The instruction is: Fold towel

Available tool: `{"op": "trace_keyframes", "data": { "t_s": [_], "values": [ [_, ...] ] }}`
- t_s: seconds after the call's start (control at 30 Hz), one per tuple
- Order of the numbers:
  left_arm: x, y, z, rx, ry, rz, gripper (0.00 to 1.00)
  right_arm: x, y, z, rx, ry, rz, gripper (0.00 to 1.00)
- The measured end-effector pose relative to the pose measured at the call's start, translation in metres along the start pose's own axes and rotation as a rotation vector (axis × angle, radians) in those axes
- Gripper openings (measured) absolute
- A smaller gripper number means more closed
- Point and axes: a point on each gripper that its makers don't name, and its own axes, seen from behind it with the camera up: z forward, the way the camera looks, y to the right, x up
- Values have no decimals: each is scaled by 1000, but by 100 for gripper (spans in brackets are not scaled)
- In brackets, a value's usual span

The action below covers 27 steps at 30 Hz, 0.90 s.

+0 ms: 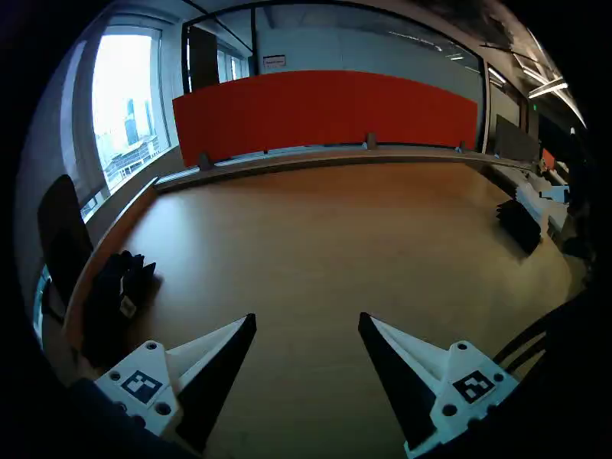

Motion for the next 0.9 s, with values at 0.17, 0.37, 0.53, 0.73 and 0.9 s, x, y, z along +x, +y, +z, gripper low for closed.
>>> {"op": "trace_keyframes", "data": {
  "t_s": [0.17,0.37,0.53,0.73,0.9],
  "values": [
    [2,-1,0,3,5,-3,100,7,-3,-3,-11,35,16,93],
    [6,-5,0,11,14,-16,100,13,-6,-6,-16,67,20,94],
    [11,-9,0,22,27,-28,100,26,-5,-9,-30,114,30,95],
    [20,-14,1,31,51,-42,100,45,-14,-17,-13,191,20,96],
    [34,-20,2,44,81,-56,100,64,-27,-25,12,262,-5,96]
  ]
}}
